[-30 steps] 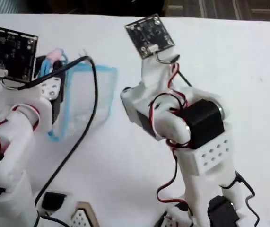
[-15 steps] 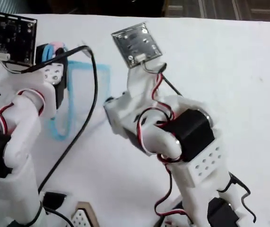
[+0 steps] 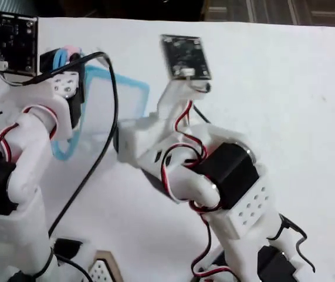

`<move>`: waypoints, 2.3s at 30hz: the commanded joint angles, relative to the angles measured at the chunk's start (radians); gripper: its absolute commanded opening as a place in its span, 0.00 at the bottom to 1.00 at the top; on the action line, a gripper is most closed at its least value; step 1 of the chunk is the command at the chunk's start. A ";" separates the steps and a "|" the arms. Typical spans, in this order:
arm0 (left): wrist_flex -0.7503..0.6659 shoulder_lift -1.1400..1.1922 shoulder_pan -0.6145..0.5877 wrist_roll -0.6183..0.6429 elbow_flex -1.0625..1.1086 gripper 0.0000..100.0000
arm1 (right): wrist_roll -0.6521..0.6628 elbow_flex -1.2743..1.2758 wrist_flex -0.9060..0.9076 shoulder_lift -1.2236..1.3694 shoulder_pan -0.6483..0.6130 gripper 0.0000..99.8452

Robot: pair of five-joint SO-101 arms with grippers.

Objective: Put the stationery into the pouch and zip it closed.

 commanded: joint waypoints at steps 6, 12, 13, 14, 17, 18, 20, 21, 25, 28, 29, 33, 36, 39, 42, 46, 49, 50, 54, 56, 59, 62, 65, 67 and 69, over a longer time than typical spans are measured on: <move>-0.038 -0.003 -0.012 0.012 -0.016 0.02 | -0.261 0.169 -0.199 -0.016 -0.045 0.13; -0.038 -0.003 -0.012 0.012 -0.016 0.02 | -0.264 0.259 -0.262 -0.025 -0.119 0.13; -0.038 -0.003 -0.012 0.012 -0.016 0.02 | -0.265 0.253 -0.265 -0.027 -0.139 0.13; -0.038 -0.003 -0.012 0.012 -0.016 0.02 | -0.265 0.250 -0.268 -0.033 -0.160 0.12; -0.037 -0.003 -0.012 0.009 -0.016 0.02 | -0.265 0.244 -0.302 -0.054 -0.200 0.09; -0.035 -0.003 -0.012 0.008 -0.016 0.02 | -0.265 0.244 -0.320 -0.059 -0.203 0.09; -0.035 -0.003 -0.012 0.008 -0.016 0.02 | -0.262 0.245 -0.354 -0.059 -0.205 0.09; -0.037 -0.003 -0.012 0.006 -0.016 0.02 | -0.258 0.247 -0.364 -0.056 -0.205 0.09; -0.038 -0.003 -0.012 0.006 -0.016 0.02 | -0.255 0.247 -0.361 -0.028 -0.203 0.16; -0.040 -0.003 -0.012 0.005 -0.016 0.02 | -0.256 0.247 -0.361 -0.004 -0.202 0.24; -0.040 -0.003 -0.012 0.005 -0.016 0.02 | -0.255 0.247 -0.361 0.004 -0.196 0.25; -0.040 -0.003 -0.011 0.005 -0.016 0.02 | -0.261 0.247 -0.367 0.058 -0.143 0.24; -0.040 -0.003 -0.008 0.005 -0.016 0.02 | -0.261 0.247 -0.375 0.122 -0.102 0.22; -0.048 -0.003 -0.008 0.005 -0.016 0.02 | -0.256 0.247 -0.390 0.176 -0.081 0.20; -0.055 -0.003 -0.009 0.005 -0.016 0.02 | -0.255 0.245 -0.403 0.213 -0.067 0.18; -0.054 -0.003 -0.009 0.005 -0.016 0.02 | -0.253 0.244 -0.403 0.229 -0.039 0.14; -0.051 -0.003 -0.008 0.005 -0.015 0.02 | -0.235 0.245 -0.426 0.236 -0.010 0.08; -0.049 -0.003 -0.006 0.005 -0.013 0.02 | -0.221 0.247 -0.444 0.236 -0.001 0.05; -0.046 -0.003 -0.006 0.005 -0.008 0.02 | -0.235 0.247 -0.521 0.237 0.033 0.02; -0.034 -0.003 -0.005 0.005 -0.007 0.02 | -0.249 0.247 -0.544 0.237 0.048 0.02; -0.012 -0.003 -0.005 0.005 -0.007 0.02 | -0.249 0.247 -0.558 0.251 0.050 0.02; 0.017 -0.003 -0.005 0.005 -0.007 0.02 | -0.245 0.239 -0.558 0.283 0.056 0.02; 0.043 -0.003 -0.005 0.005 -0.008 0.02 | -0.238 0.239 -0.555 0.289 0.077 0.02; 0.064 -0.003 -0.005 0.005 -0.008 0.02 | -0.196 0.239 -0.555 0.285 0.090 0.02; 0.083 -0.005 -0.005 0.005 -0.008 0.02 | -0.160 0.239 -0.556 0.282 0.091 0.02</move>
